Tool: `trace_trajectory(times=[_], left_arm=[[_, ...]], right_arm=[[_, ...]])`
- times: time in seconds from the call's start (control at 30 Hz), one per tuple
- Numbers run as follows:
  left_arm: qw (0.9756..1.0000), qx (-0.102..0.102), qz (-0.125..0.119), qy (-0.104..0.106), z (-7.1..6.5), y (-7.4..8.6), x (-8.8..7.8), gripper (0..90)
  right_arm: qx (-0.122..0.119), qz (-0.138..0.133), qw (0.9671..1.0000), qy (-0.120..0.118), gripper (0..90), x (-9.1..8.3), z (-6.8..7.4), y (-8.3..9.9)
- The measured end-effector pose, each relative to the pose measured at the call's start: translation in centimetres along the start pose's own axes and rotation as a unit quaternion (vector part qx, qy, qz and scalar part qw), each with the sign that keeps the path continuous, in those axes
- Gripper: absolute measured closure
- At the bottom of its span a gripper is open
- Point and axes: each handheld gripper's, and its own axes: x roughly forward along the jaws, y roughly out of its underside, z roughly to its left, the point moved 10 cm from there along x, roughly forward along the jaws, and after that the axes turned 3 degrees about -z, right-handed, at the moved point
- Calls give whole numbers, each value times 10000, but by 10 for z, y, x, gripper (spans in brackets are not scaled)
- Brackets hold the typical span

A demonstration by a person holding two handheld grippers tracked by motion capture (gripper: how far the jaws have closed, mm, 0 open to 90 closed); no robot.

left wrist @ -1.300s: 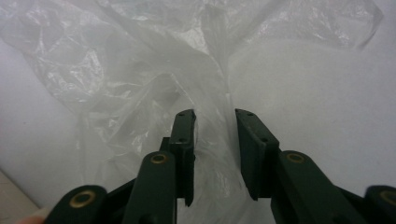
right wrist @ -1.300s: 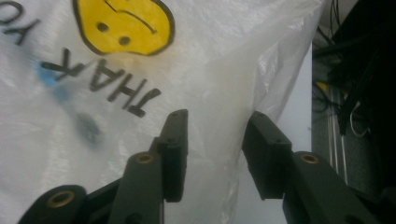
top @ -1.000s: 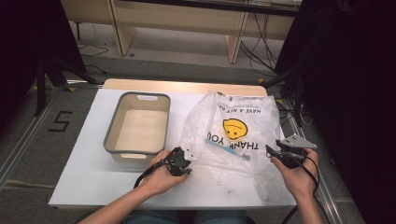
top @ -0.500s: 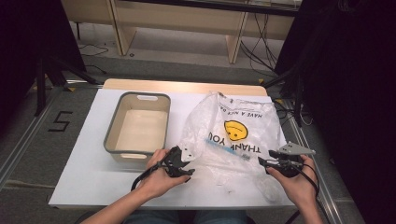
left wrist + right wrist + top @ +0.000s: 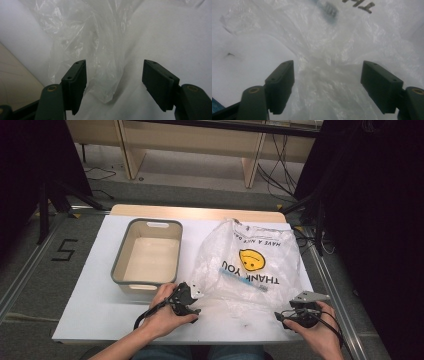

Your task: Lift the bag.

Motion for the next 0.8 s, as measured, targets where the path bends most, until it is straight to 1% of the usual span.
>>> trace_trajectory(times=[0.07, 0.13, 0.2, 0.23, 0.3, 0.43, 0.53, 0.6, 0.67, 0.7, 0.8], left_arm=[[10000, -1, 44, -46, 1, 2, 0, 360], [9999, -104, 35, -77, 3, 3, 0, 360], [9998, -169, 95, -82, 4, 5, 1, 358], [9996, -235, 100, -82, 4, 6, 3, 357], [9995, -251, 166, -70, 5, 9, 5, 357], [9986, -492, 155, -61, 6, 9, 8, 354], [9974, -691, 206, 34, 7, 10, 9, 354], [9960, -846, 255, 154, 7, 11, 9, 370], [9945, -991, 255, 241, 9, 11, 10, 378], [9939, -1055, 226, 239, 10, 11, 10, 392], [9936, -1075, 271, 235, 13, 11, 10, 451]], right_arm=[[15, 48, 10000, 31, 265, 1, -1, 4], [63, 59, 9999, 79, 250, 1, -3, 8], [112, 77, 9998, 156, 242, 1, -5, 10], [122, 93, 9997, 175, 240, 1, -6, 11], [175, 96, 9996, 195, 237, 1, -8, 13], [280, 141, 9991, 269, 238, 2, -11, 16], [377, 221, 9987, 271, 240, 4, -12, 19], [424, 268, 9984, 256, 244, 6, -12, 21], [477, 300, 9981, 230, 248, 7, -12, 23], [505, 292, 9980, 225, 249, 8, -12, 23], [546, 306, 9978, 229, 253, 8, -12, 24]])
